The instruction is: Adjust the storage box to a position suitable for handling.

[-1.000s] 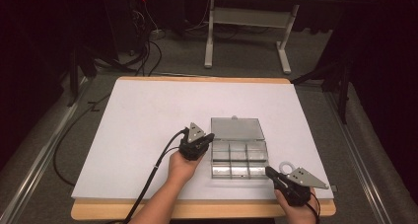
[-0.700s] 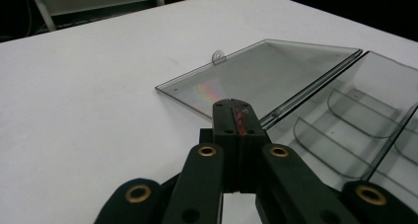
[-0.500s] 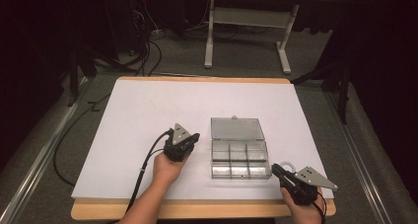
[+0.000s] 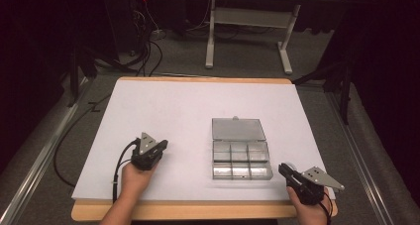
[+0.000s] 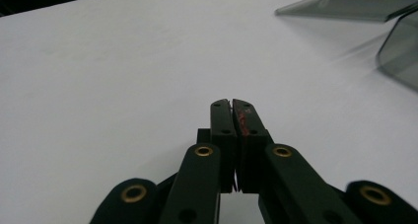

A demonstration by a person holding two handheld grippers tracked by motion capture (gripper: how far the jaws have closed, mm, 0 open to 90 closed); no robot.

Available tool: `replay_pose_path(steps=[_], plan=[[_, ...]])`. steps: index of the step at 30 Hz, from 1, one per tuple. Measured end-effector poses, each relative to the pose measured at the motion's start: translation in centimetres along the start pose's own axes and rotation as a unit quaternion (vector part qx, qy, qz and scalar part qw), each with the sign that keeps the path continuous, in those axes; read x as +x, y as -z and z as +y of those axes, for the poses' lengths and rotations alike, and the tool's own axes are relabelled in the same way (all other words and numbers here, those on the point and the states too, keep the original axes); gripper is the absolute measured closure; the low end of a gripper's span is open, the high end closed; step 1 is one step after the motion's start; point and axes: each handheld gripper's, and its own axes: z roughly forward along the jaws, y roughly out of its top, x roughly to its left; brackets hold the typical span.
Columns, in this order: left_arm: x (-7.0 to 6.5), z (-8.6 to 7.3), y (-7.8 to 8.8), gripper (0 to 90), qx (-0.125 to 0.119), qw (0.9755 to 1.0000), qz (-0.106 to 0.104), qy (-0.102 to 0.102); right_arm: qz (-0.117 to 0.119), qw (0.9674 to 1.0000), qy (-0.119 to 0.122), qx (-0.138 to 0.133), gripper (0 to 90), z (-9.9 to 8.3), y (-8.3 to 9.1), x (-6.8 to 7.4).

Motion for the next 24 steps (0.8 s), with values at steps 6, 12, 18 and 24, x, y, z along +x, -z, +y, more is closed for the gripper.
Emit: replay_pose_path(steps=[6, 12, 18, 24], plan=[[2.3, -1.8, 1.3, 83.1, 0.006, 0.9996, 0.019, 0.02, -0.02, 0.9998, -0.008, 0.003, 81.2, -0.4, 0.2, -1.1], [2.6, -1.9, 1.3, 70.9, 0.01, 0.9996, 0.006, 0.027, -0.045, 0.9989, -0.015, 0.008, 79.2, -0.8, 0.4, -2.2], [2.7, -2.0, 1.4, 53.8, -0.001, 0.9994, 0.003, 0.035, -0.057, 0.998, -0.02, 0.015, 74.7, -0.6, 0.2, -2.5], [2.7, -2.0, 1.6, 45.9, -0.009, 0.9994, -0.001, 0.033, -0.074, 0.9963, -0.018, 0.04, 69.2, -0.1, -0.4, -2.7]])
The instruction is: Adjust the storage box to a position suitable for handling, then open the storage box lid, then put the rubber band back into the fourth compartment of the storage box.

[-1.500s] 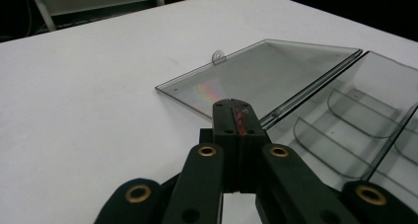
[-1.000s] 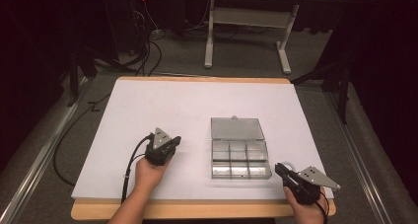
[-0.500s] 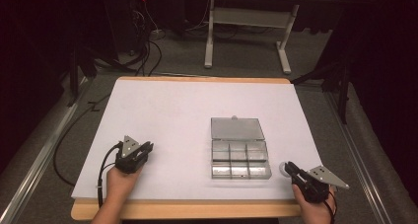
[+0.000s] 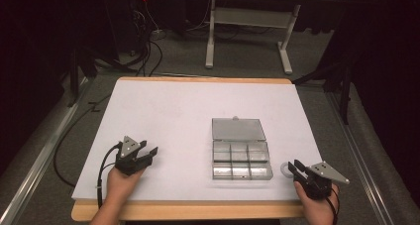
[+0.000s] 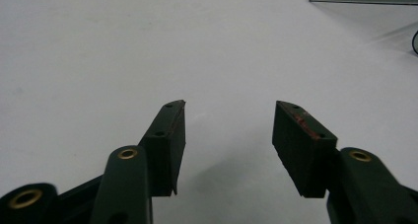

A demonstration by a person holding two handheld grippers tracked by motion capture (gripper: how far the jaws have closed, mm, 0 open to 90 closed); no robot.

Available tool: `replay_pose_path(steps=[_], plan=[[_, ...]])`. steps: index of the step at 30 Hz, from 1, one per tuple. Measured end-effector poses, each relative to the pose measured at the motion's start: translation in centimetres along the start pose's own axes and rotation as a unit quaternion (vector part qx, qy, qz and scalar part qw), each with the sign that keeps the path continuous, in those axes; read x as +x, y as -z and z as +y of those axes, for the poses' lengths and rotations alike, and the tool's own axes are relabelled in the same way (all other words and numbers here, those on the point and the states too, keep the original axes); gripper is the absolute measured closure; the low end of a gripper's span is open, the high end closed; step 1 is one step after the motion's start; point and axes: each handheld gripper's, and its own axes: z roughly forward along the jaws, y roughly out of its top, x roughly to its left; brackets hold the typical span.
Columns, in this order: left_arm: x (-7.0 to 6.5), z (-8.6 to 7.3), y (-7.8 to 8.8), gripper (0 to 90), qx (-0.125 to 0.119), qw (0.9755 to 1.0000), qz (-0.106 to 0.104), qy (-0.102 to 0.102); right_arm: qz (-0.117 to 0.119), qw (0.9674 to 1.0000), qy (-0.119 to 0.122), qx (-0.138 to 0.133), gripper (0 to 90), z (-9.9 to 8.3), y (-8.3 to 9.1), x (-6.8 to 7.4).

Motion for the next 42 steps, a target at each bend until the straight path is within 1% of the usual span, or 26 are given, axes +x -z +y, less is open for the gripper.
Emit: replay_pose_path(steps=[5, 6, 7, 8, 10, 12, 16, 18, 20, 22, 24, 29, 33, 36, 39, 42], plan=[[-0.2, 0.0, 0.1, 41.8, -0.005, 0.9999, 0.001, -0.01, -0.007, 0.9995, -0.016, 0.025, 63.9, 0.4, -0.7, -0.4], [-0.2, -0.1, 0.2, 41.5, -0.008, 0.9999, 0.001, -0.011, -0.009, 0.9994, -0.017, 0.03, 62.8, 0.5, -0.8, -0.5], [-0.2, -0.1, 0.2, 40.9, -0.009, 0.9999, 0.001, -0.012, -0.015, 0.999, -0.016, 0.039, 59.6, 0.6, -1.0, -0.6], [-0.2, -0.1, 0.2, 40.9, -0.009, 0.9999, 0.001, -0.012, -0.015, 0.999, -0.016, 0.039, 59.6, 0.6, -1.0, -0.6], [-0.2, -0.1, 0.2, 40.5, -0.011, 0.9999, -0.001, -0.011, -0.019, 0.9986, -0.018, 0.047, 55.8, 0.8, -1.2, -0.8], [-0.2, -0.1, 0.3, 40.5, -0.012, 0.9999, -0.003, -0.009, -0.023, 0.9982, -0.017, 0.053, 54.3, 1.0, -1.2, -0.9], [-0.2, -0.1, 0.3, 40.4, -0.012, 0.9999, -0.002, -0.012, -0.028, 0.9975, -0.01, 0.065, 53.5, 1.5, -1.0, -1.0], [-0.3, -0.1, 0.3, 40.4, -0.012, 0.9998, -0.002, -0.013, -0.027, 0.9969, -0.011, 0.073, 54.0, 1.6, -0.9, -1.1], [-0.3, -0.1, 0.3, 40.4, -0.012, 0.9998, -0.002, -0.013, -0.027, 0.9963, -0.005, 0.082, 54.0, 1.7, -0.9, -1.2], [-0.3, -0.1, 0.2, 40.4, -0.011, 0.9999, -0.002, -0.013, -0.025, 0.9959, -0.006, 0.087, 53.8, 1.9, -0.8, -1.2], [-0.3, -0.1, 0.2, 40.4, -0.009, 0.9999, -0.001, -0.014, -0.025, 0.9953, -0.002, 0.094, 53.9, 2.2, -0.6, -1.2], [-0.3, -0.1, 0.2, 40.1, -0.009, 0.9998, 0.001, -0.015, -0.017, 0.9936, -0.002, 0.111, 55.8, 2.5, -0.5, -1.3], [-0.3, -0.1, 0.2, 40.0, -0.008, 0.9999, 0.0, -0.015, -0.011, 0.9914, 0.008, 0.13, 56.4, 2.8, -0.5, -1.2], [-0.4, -0.1, 0.2, 40.0, -0.007, 0.9998, 0.001, -0.017, -0.003, 0.9903, 0.005, 0.139, 56.5, 3.0, -0.5, -1.2], [-0.3, -0.1, 0.1, 39.9, -0.004, 0.9999, 0.0, -0.017, 0.0, 0.9884, 0.009, 0.152, 56.5, 3.1, -0.5, -1.2], [-0.4, -0.1, 0.1, 39.6, -0.003, 0.9998, -0.001, -0.018, 0.001, 0.9856, 0.017, 0.168, 56.8, 3.2, -0.6, -1.1]])
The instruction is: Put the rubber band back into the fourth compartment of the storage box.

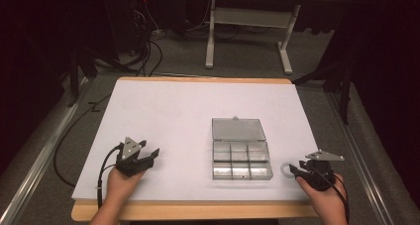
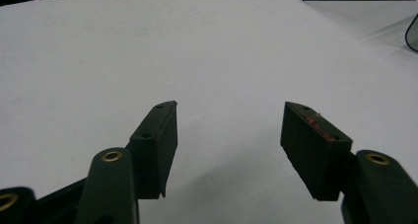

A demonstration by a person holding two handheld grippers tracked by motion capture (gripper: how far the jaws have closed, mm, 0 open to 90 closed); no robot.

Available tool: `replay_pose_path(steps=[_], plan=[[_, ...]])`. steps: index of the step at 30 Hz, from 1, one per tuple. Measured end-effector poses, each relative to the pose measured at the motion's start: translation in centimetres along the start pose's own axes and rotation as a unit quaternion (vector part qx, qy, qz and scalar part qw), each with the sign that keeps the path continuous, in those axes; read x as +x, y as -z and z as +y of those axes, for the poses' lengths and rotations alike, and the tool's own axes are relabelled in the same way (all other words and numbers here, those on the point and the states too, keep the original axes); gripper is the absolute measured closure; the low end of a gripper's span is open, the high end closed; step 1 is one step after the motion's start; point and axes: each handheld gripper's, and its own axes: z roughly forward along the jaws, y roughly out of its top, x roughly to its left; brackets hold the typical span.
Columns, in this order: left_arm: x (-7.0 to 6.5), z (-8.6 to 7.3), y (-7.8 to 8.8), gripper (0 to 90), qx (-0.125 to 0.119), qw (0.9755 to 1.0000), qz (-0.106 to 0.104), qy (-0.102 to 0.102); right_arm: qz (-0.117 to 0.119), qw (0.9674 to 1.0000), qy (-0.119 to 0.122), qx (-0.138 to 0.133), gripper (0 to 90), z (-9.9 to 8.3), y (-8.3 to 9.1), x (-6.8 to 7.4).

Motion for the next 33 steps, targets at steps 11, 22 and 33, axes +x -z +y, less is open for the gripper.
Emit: replay_pose_path(steps=[11, 22, 33], plan=[[-0.2, 0.0, -0.1, 39.6, 0.005, 0.9999, -0.001, -0.009, 0.013, 0.9992, 0.003, 0.036, 59.2, 0.3, 0.2, -0.3], [-0.1, 0.0, 0.0, 39.3, -0.002, 1.0, -0.001, -0.005, 0.031, 0.9957, 0.0, 0.088, 60.1, 0.5, 0.0, -1.0], [-0.1, 0.0, 0.0, 38.9, 0.001, 1.0, -0.003, -0.008, 0.042, 0.9878, 0.007, 0.15, 58.6, 1.4, -0.7, -1.2]])
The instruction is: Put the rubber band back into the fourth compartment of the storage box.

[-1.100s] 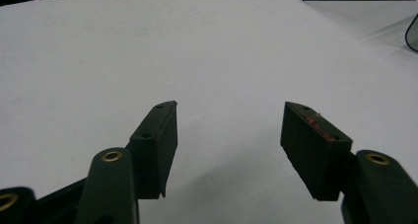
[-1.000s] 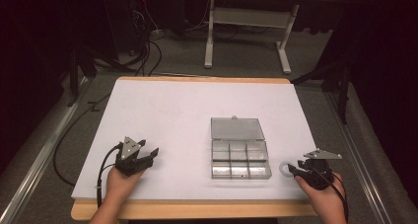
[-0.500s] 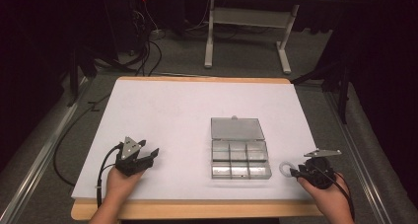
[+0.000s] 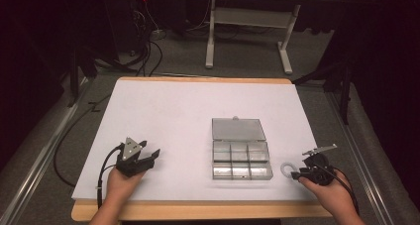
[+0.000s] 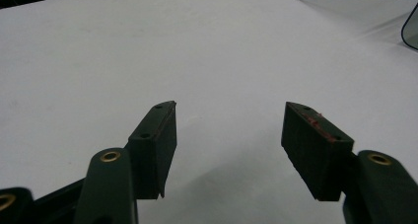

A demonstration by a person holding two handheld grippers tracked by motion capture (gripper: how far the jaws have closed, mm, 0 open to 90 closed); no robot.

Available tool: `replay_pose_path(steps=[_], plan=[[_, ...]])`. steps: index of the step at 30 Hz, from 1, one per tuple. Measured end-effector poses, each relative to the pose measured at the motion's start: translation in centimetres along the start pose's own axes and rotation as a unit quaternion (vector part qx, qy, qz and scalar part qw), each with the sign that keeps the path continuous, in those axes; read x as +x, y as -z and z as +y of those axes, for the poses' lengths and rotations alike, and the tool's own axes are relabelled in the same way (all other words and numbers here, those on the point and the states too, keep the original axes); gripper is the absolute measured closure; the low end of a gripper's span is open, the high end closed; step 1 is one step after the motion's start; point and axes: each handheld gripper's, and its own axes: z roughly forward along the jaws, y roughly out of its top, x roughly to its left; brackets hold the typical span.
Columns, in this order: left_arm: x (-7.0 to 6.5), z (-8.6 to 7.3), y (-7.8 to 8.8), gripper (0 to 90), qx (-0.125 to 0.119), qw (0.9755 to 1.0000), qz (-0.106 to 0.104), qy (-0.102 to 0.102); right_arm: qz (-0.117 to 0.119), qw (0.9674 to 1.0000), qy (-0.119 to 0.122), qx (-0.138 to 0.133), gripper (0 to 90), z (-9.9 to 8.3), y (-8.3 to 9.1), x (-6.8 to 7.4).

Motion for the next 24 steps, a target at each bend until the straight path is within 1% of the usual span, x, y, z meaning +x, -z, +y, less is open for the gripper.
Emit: replay_pose_path(steps=[3, 6, 11, 17, 20, 21, 23, 24], plan=[[0.0, 0.0, 0.0, 38.8, 0.001, 1.0, 0.0, -0.001, 0.002, 0.9998, 0.009, 0.018, 58.6, 0.7, 0.0, -0.1], [0.0, 0.0, 0.0, 38.7, 0.0, 1.0, 0.0, -0.001, 0.005, 0.9996, 0.006, 0.025, 58.9, 1.3, 0.0, -0.4], [-0.1, 0.0, 0.1, 38.5, -0.004, 1.0, 0.001, -0.004, 0.008, 0.9988, 0.004, 0.049, 60.2, 2.4, -0.1, -0.6], [-0.2, -0.1, 0.1, 38.5, -0.005, 1.0, 0.002, -0.007, 0.007, 0.9972, 0.01, 0.074, 63.7, 3.3, -0.5, -0.5], [-0.2, 0.0, 0.1, 38.8, -0.003, 0.9999, 0.001, -0.01, 0.004, 0.9964, 0.014, 0.084, 65.9, 3.6, -0.6, -0.6], [-0.2, 0.0, 0.1, 38.8, -0.003, 0.9999, 0.001, -0.011, 0.006, 0.9966, 0.011, 0.081, 66.8, 3.7, -0.7, -0.6], [-0.2, 0.0, 0.1, 38.7, -0.003, 0.9999, 0.001, -0.011, 0.004, 0.9959, 0.012, 0.09, 67.7, 3.9, -0.8, -0.7], [-0.2, 0.0, 0.1, 38.7, -0.004, 0.9999, 0.001, -0.011, 0.005, 0.9961, 0.013, 0.087, 68.4, 3.9, -0.9, -0.6]])
